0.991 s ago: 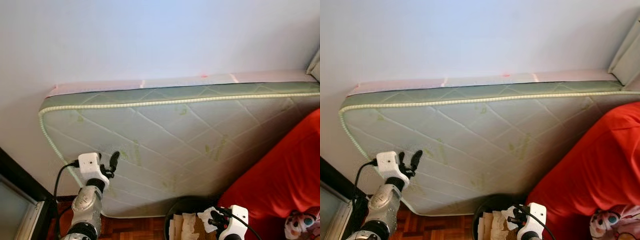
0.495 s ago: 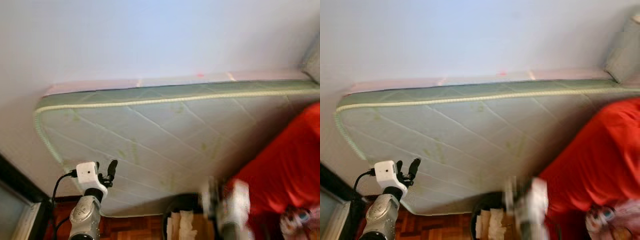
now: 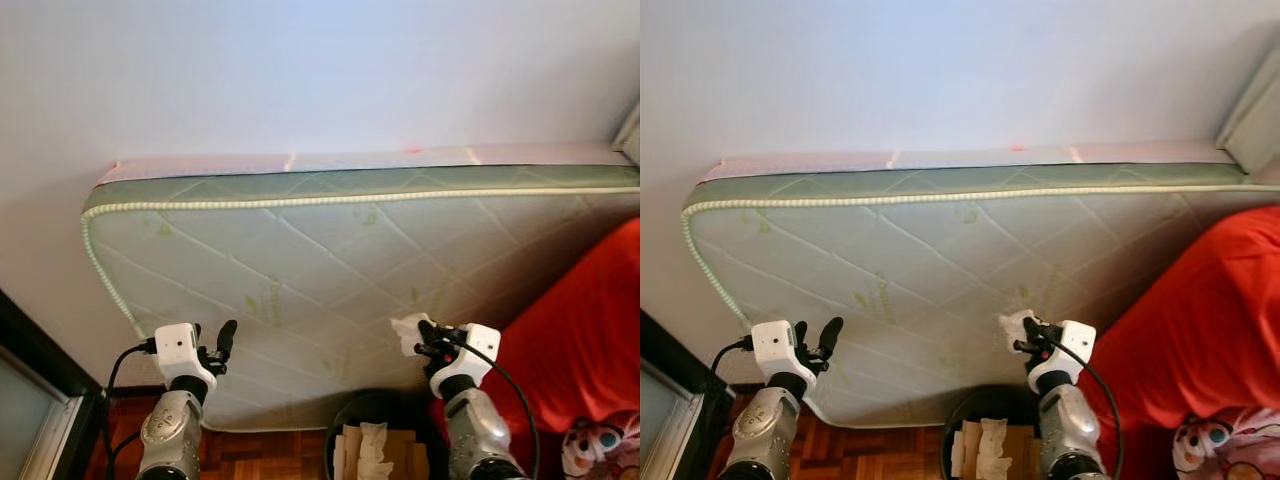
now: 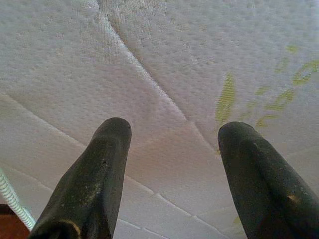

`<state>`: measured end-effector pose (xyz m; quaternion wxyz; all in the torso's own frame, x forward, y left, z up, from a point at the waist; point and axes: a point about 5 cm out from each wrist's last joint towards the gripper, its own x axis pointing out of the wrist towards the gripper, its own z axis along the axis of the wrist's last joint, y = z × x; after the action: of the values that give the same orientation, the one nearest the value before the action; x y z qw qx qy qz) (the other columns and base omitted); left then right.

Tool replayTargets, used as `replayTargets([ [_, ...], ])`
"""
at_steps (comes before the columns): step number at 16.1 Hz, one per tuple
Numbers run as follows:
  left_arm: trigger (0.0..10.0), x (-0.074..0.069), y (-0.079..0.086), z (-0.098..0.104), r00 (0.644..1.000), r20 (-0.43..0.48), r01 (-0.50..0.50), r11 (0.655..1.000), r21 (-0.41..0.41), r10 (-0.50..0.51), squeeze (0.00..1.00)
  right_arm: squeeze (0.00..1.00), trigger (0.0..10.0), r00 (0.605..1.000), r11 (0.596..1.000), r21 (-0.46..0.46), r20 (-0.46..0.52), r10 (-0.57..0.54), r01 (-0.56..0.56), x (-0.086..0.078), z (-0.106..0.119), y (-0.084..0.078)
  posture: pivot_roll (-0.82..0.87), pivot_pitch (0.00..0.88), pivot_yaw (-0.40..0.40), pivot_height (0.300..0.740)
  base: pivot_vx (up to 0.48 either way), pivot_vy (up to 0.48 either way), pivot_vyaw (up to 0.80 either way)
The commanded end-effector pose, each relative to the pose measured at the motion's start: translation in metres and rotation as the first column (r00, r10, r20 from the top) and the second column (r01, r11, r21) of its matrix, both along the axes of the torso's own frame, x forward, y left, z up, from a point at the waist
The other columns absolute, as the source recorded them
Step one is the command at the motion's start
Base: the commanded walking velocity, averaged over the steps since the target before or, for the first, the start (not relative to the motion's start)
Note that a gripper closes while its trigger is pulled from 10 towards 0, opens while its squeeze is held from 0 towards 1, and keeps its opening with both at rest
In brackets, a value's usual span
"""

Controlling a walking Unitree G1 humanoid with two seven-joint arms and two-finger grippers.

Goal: Clean up the room

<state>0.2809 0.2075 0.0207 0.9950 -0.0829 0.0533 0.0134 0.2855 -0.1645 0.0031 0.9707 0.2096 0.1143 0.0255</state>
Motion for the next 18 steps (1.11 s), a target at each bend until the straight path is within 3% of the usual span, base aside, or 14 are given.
replayTargets([
  [1,10.0,-0.002,0.003,-0.003,1.0,-0.018,0.001,1.0,-0.003,-0.001,0.0,0.0,10.0,0.999,1.0,-0.016,-0.029,0.016,-0.016,-0.004,-0.005,0.003,0.07,0.0,-0.014,0.74,0.0,0.0,0.0],
  [7,10.0,0.002,0.004,0.0,1.0,-0.018,0.012,1.0,0.008,-0.011,0.0,0.0,10.0,0.994,0.997,-0.076,-0.105,0.019,-0.027,-0.009,-0.013,0.004,0.07,0.0,-0.003,0.74,0.0,0.0,0.0],
  [11,10.0,0.001,0.005,0.0,1.0,-0.019,0.01,1.0,0.008,-0.009,0.0,0.0,10.0,0.99,0.996,-0.083,-0.137,0.023,-0.035,-0.011,-0.017,0.002,0.08,0.0,-0.003,0.701,0.0,0.0,0.0],
  [13,10.0,0.001,0.005,0.0,1.0,-0.02,0.011,1.0,0.009,-0.011,0.0,0.0,10.0,0.994,0.995,-0.089,-0.106,0.022,-0.031,-0.009,-0.013,0.004,0.08,0.0,-0.001,0.676,0.0,0.0,0.0],
  [18,10.0,0.002,0.004,0.001,1.0,-0.02,0.02,1.0,0.014,-0.019,0.0,0.0,10.0,0.994,0.995,-0.094,-0.108,0.012,-0.022,-0.008,-0.012,0.004,0.08,0.0,-0.002,0.676,0.0,0.0,0.0],
])
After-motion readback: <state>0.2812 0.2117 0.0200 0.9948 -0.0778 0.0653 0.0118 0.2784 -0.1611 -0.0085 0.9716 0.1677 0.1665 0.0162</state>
